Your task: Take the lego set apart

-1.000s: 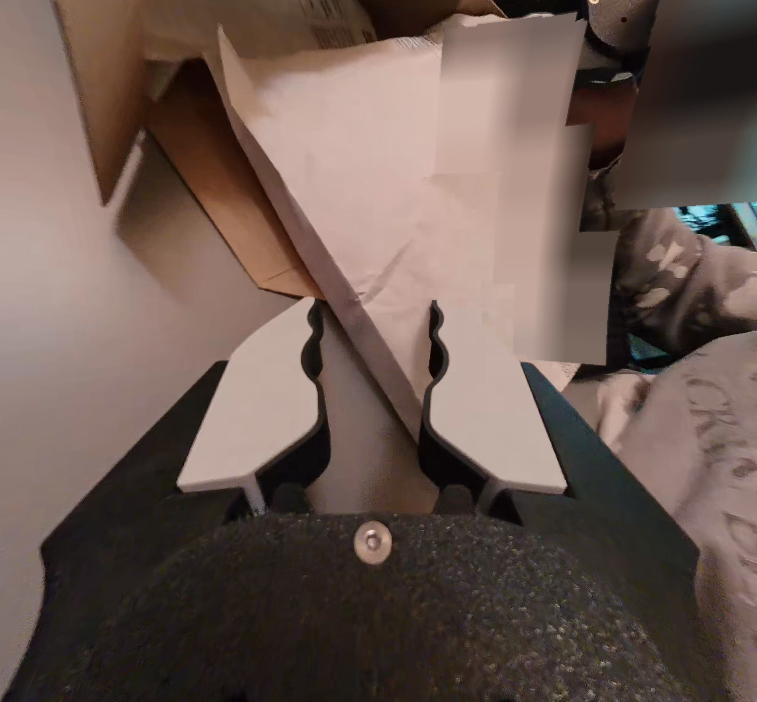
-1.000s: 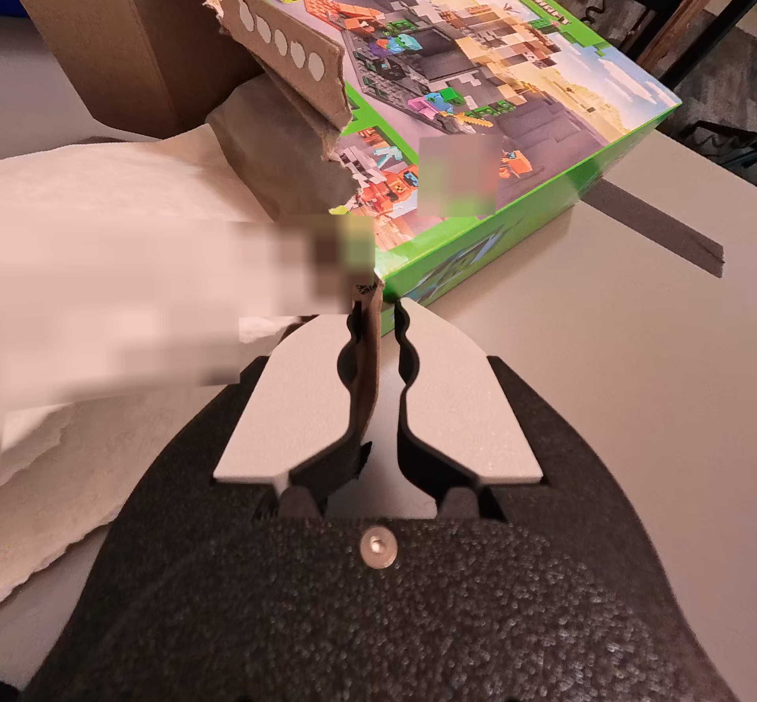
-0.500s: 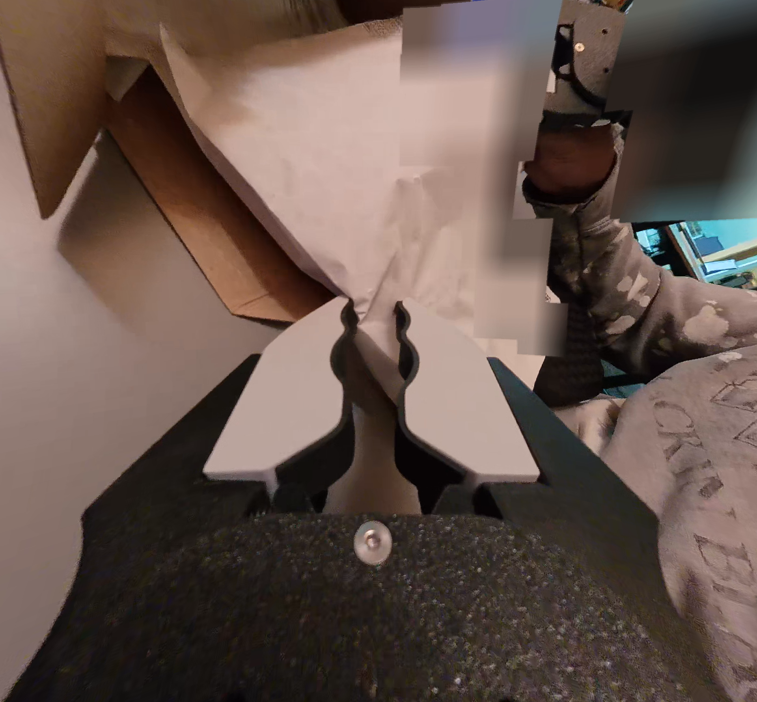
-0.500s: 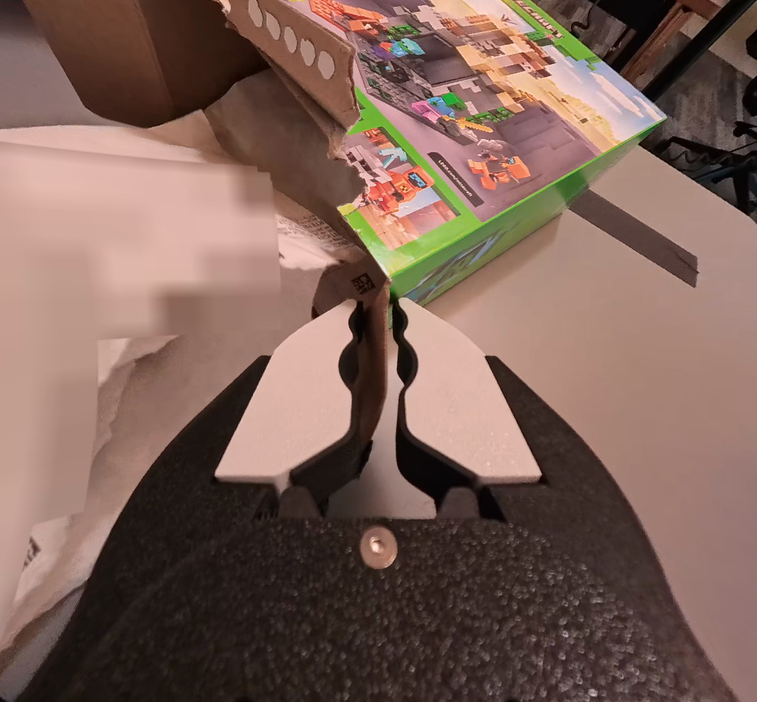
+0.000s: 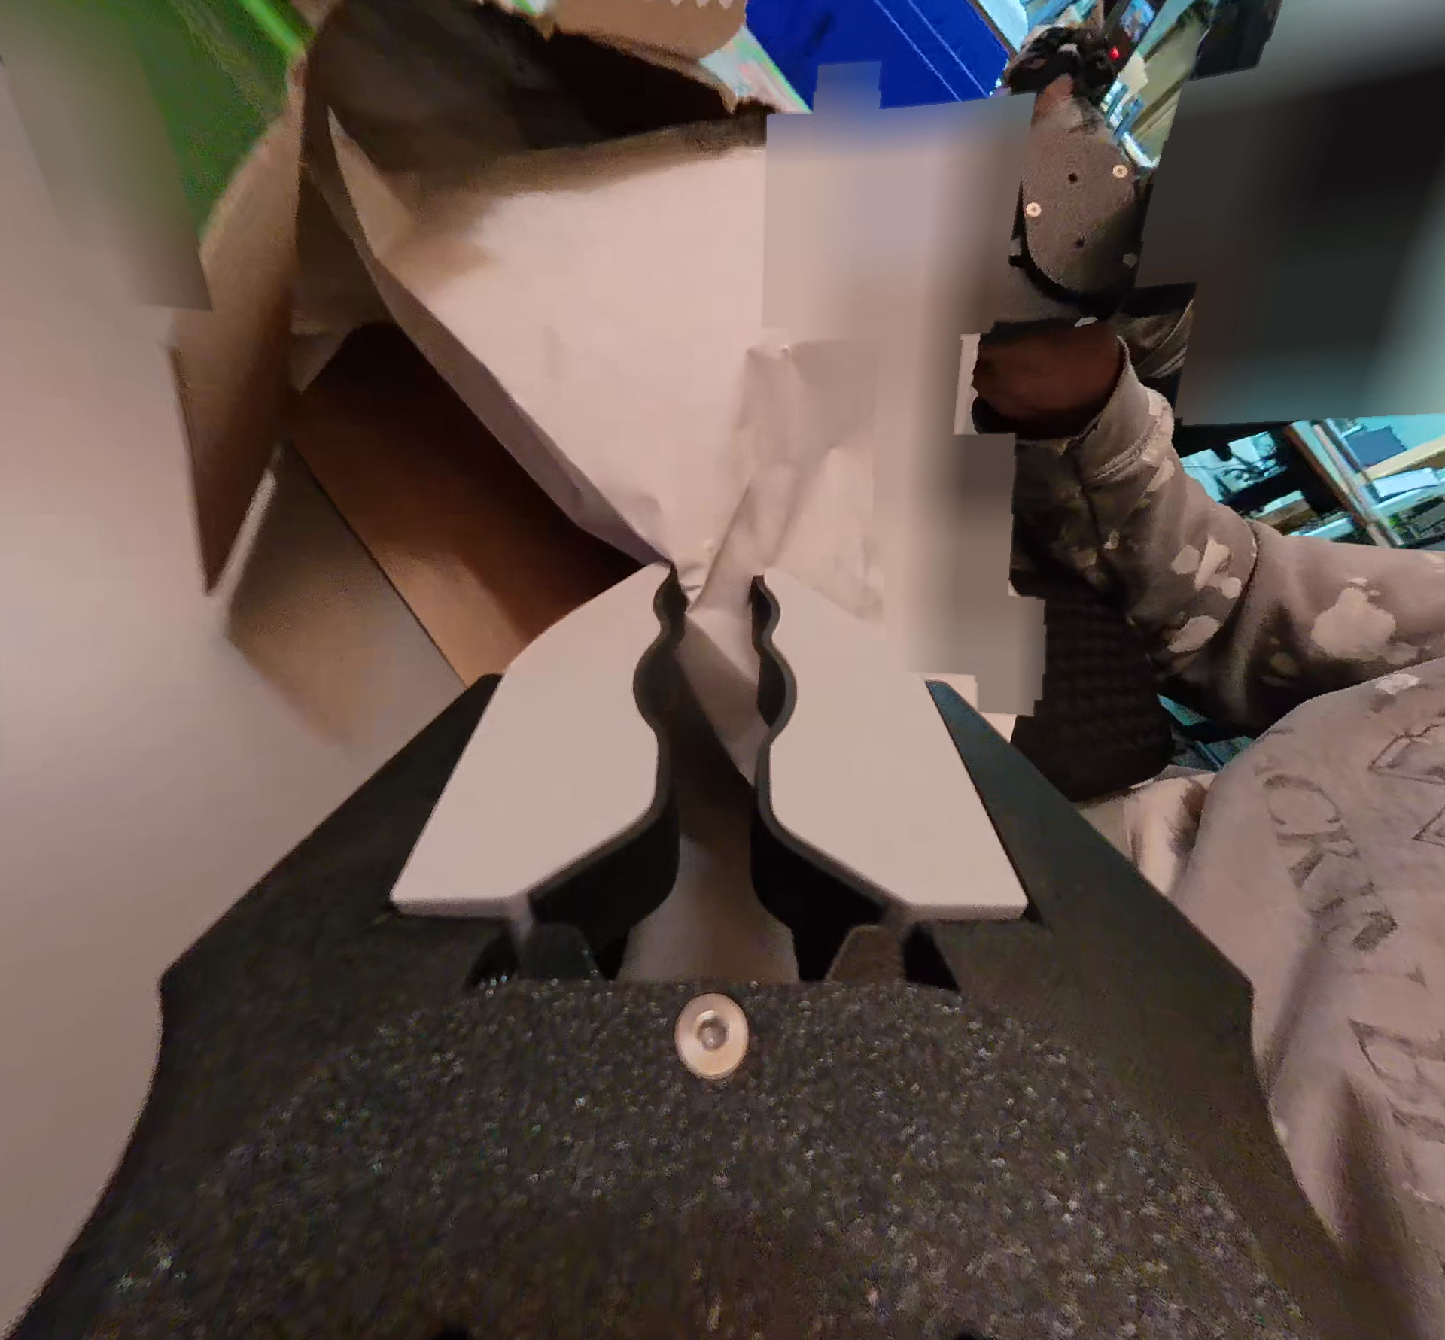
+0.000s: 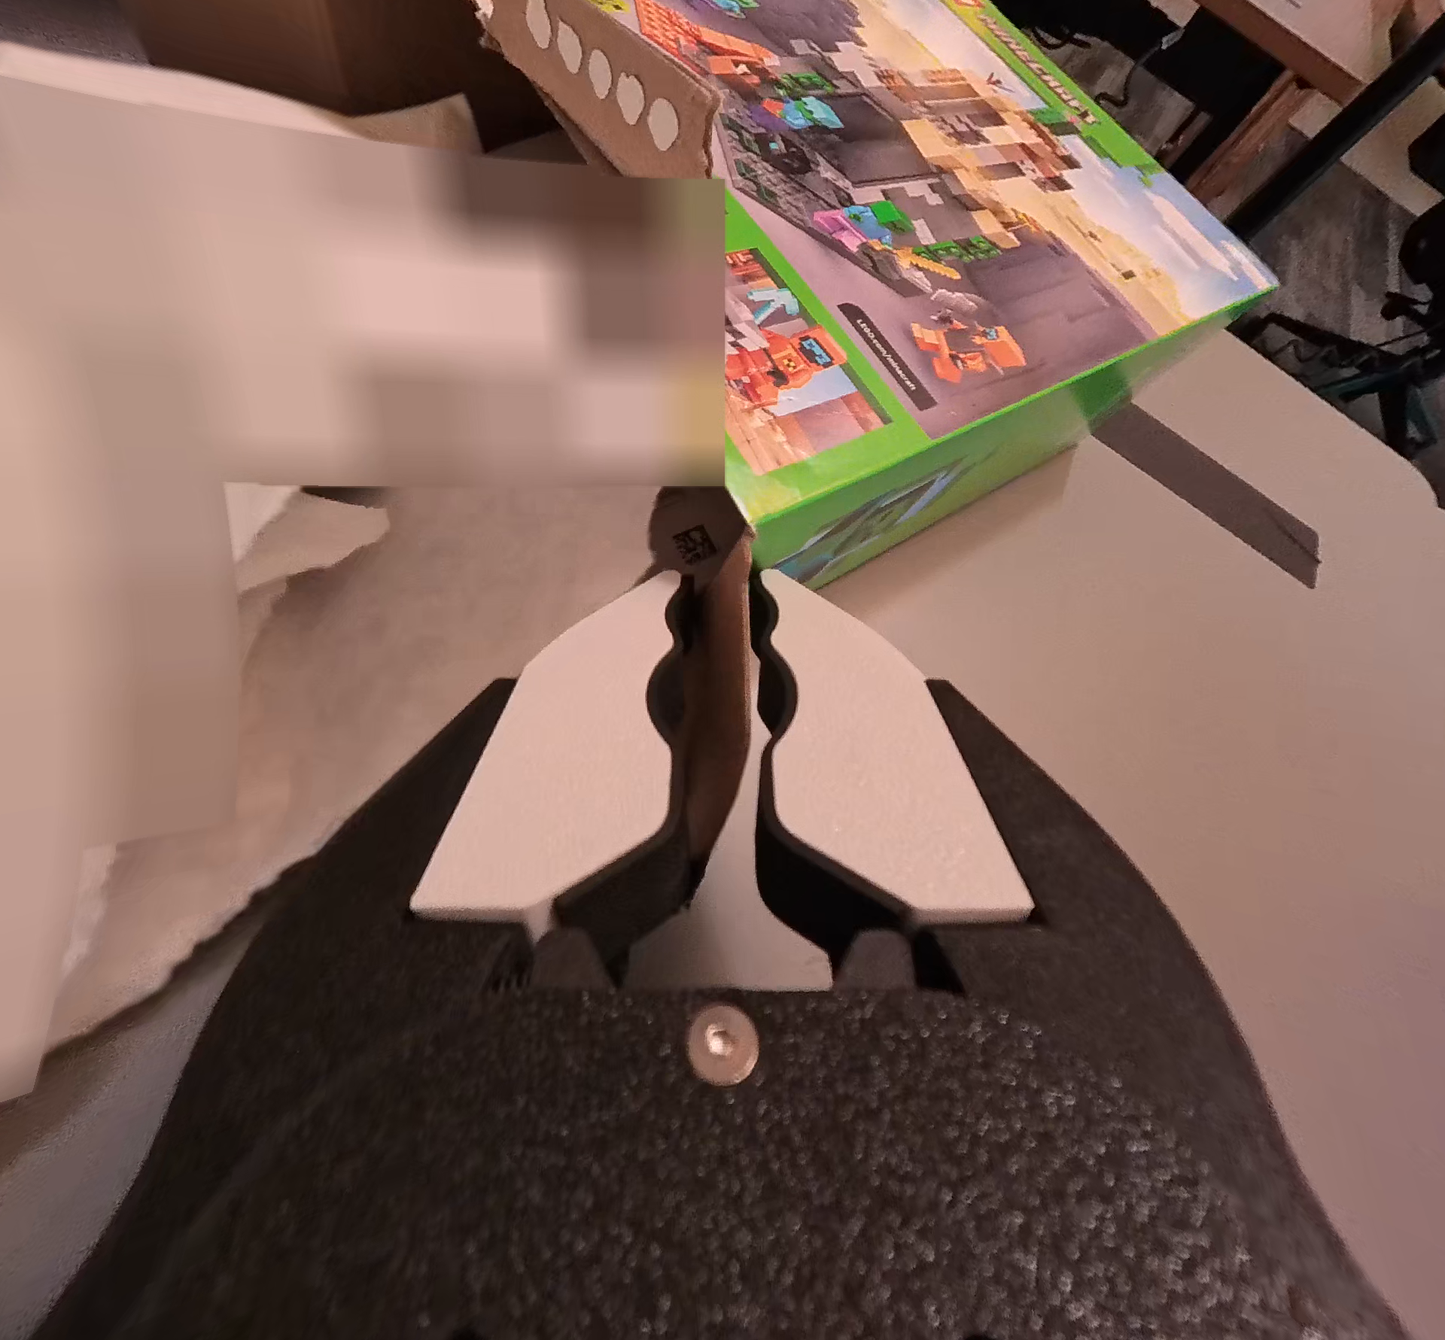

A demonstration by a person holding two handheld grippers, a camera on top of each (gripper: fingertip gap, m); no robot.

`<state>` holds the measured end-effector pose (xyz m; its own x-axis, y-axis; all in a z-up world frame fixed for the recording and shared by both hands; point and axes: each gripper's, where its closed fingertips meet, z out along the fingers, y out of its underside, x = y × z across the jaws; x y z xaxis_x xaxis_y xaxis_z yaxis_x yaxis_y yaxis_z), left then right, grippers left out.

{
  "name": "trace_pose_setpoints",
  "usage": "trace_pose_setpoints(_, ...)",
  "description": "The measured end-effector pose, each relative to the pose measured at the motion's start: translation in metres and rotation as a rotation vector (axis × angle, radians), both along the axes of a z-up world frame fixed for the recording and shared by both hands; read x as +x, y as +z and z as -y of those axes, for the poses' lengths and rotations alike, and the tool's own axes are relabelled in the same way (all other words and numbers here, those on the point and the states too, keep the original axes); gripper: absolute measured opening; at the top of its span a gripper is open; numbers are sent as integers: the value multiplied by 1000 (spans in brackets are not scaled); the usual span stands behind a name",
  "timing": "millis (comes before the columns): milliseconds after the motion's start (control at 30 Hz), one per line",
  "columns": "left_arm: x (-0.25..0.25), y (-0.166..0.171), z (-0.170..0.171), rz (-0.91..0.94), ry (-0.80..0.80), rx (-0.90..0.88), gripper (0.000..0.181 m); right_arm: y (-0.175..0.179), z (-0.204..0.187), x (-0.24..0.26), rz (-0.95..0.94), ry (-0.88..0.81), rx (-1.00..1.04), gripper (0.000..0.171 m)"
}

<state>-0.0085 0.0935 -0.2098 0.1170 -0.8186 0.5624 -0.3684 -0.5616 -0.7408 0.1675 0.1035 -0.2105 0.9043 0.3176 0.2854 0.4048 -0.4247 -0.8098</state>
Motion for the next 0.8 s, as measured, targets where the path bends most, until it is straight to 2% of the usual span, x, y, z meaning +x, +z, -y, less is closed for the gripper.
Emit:
trace_pose_setpoints(267,20,25,-31,-16,-29,37,14,1,0,-3,31,75,20,13)
trace_pose_setpoints(333,29,21,-44,-33,3,22,14,1,1,-2,39,80,24,13)
trace_pose_setpoints(433,37,-4,-60,-103,57,-6,13,0,1,-1,39,84,26,13)
trace_pose_setpoints(600,36,-19,-64,-151,65,-44,14,0,1,1,16,78,21,13)
trace_pose_setpoints(700,25,-3,-56,-123,53,-13,27,-1,1,5,27,66,20,13)
trace_pose_setpoints(800,5,14,-47,-123,56,108,30,-1,1,4,23,65,14,13)
